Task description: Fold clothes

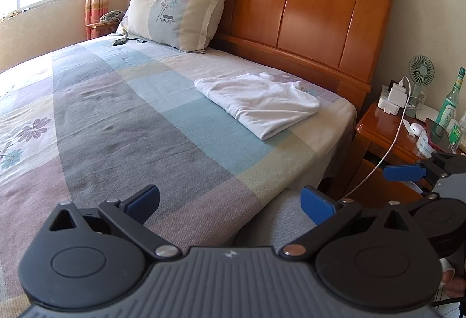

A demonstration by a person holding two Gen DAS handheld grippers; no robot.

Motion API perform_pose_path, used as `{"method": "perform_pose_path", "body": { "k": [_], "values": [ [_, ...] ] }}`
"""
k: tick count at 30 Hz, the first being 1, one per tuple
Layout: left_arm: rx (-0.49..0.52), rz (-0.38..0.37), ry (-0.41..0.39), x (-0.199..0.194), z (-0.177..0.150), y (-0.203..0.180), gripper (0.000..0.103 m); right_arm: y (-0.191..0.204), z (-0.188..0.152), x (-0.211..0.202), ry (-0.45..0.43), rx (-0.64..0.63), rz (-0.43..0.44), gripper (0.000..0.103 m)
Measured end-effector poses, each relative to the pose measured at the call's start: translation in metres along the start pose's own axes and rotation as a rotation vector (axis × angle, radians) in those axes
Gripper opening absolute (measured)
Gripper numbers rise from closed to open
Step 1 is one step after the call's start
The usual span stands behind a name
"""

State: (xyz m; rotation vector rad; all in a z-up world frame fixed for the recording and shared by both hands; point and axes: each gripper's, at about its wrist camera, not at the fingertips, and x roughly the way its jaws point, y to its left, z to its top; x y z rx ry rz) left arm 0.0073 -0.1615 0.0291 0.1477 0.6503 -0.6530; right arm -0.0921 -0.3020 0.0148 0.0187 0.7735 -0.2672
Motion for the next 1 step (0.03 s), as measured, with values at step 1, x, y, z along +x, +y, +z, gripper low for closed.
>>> {"method": "perform_pose_path", "body": {
  "k": [1],
  "values": [
    [0.000, 0.000, 0.000, 0.0001, 0.0003, -0.0001, 0.102, 0.0000, -0.0001, 0.0000, 0.000, 0.000, 0.000, 0.103]
  ]
}}
